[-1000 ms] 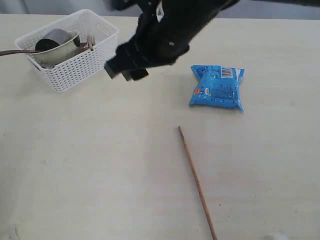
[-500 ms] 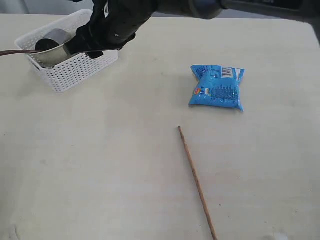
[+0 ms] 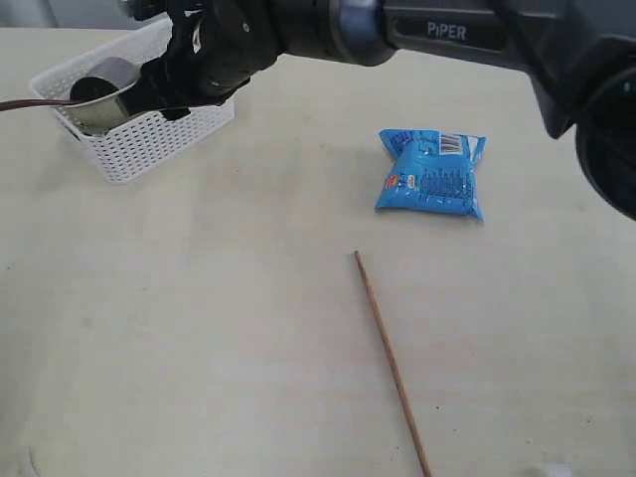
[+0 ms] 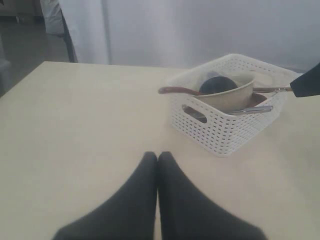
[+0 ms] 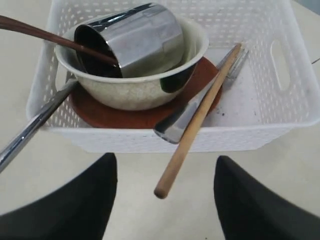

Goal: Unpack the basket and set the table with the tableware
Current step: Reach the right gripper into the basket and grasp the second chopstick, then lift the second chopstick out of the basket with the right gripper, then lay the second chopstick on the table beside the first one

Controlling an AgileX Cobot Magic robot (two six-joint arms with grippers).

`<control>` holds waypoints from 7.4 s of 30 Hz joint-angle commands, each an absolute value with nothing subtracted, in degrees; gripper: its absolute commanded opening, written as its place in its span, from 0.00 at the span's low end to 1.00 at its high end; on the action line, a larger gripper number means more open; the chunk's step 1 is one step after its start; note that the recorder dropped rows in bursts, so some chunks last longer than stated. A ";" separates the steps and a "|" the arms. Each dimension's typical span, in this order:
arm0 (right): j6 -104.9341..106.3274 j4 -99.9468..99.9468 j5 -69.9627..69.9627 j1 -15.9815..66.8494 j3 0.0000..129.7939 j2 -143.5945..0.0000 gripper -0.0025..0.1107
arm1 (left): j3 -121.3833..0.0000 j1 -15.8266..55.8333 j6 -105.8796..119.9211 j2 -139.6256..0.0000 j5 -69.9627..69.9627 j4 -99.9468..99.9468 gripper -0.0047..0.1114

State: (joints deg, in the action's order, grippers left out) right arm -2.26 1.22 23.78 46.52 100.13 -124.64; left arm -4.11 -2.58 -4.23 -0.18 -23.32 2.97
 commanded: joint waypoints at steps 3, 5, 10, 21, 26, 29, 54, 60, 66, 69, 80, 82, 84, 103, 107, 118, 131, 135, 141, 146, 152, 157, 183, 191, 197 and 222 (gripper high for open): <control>-4.72 1.90 22.72 45.07 100.60 -125.05 0.50 | -3.74 -2.68 -4.25 0.00 -23.17 2.98 0.04; -5.75 1.90 22.95 44.13 100.60 -125.05 0.50 | -3.74 -2.68 -4.25 0.00 -23.17 2.98 0.04; -6.15 1.90 22.74 44.26 100.60 -125.05 0.50 | -3.74 -2.68 -4.25 0.00 -23.17 2.98 0.04; -6.04 1.90 24.09 44.26 100.60 -125.05 0.36 | -3.74 -2.68 -4.25 0.00 -23.17 2.98 0.04; -5.53 1.90 24.81 44.26 100.60 -125.05 0.36 | -3.74 -2.68 -4.25 0.00 -23.17 2.98 0.04; -5.53 1.90 24.68 44.26 100.60 -125.05 0.36 | -3.74 -2.68 -4.25 0.00 -23.17 2.98 0.04; 4.69 1.29 69.96 44.12 142.72 -141.27 0.42 | -3.74 -2.68 -4.25 0.00 -23.17 2.98 0.04; 4.99 1.16 69.96 44.12 144.16 -143.04 0.42 | -3.74 -2.68 -4.25 0.00 -23.17 2.98 0.04; 5.89 0.00 68.73 44.12 144.16 -142.52 0.42 | -3.74 -2.68 -4.25 0.00 -23.17 2.98 0.04; 6.03 0.00 67.19 44.12 144.16 -143.17 0.39 | -3.74 -2.68 -4.25 0.00 -23.17 2.98 0.04; 6.81 0.00 65.22 44.12 144.16 -143.66 0.24 | -3.74 -2.68 -4.25 0.00 -23.17 2.98 0.04; 6.81 0.00 65.33 44.12 144.16 -143.66 0.17 | -3.74 -2.68 -4.25 0.00 -23.17 2.98 0.04; 6.81 0.00 65.50 44.12 144.16 -143.66 0.11 | -3.74 -2.68 -4.25 0.00 -23.17 2.98 0.04; 5.90 1.94 68.28 44.12 144.16 -141.48 0.03 | -3.74 -2.68 -4.25 0.00 -23.17 2.98 0.04; 3.34 6.63 69.96 44.12 144.16 -139.10 0.03 | -3.74 -2.68 -4.25 0.00 -23.17 2.98 0.04; -1.81 7.76 69.96 44.12 143.81 -129.67 0.02 | -3.74 -2.68 -4.25 0.00 -23.17 2.98 0.04; -11.38 11.75 69.96 49.86 130.86 -108.42 0.02 | -3.74 -2.68 -4.25 0.00 -23.17 2.98 0.04; -19.81 20.84 69.96 52.64 114.35 -97.66 0.02 | -3.74 -2.68 -4.25 0.00 -23.17 2.98 0.04; -34.69 30.22 69.96 56.50 88.29 -78.40 0.02 | -3.74 -2.68 -4.25 0.00 -23.17 2.98 0.04; -47.54 31.60 69.96 60.52 65.27 -63.81 0.02 | -3.74 -2.68 -4.25 0.00 -23.17 2.98 0.04; -58.83 30.31 67.22 64.07 45.14 -51.98 0.02 | -3.74 -2.68 -4.25 0.00 -23.17 2.98 0.04; -63.26 29.56 64.38 65.05 35.15 -49.29 0.02 | -3.74 -2.68 -4.25 0.00 -23.17 2.98 0.04; -66.72 28.48 43.10 65.05 27.89 -70.27 0.02 | -3.74 -2.68 -4.25 0.00 -23.17 2.98 0.04; -66.73 28.48 37.06 65.05 27.89 -78.59 0.02 | -3.74 -2.68 -4.25 0.00 -23.17 2.98 0.04; -68.58 29.44 35.76 65.05 27.89 -85.64 0.02 | -3.74 -2.68 -4.25 0.00 -23.17 2.98 0.04; -68.18 28.84 31.27 65.05 27.89 -89.77 0.02 | -3.74 -2.68 -4.25 0.00 -23.17 2.98 0.04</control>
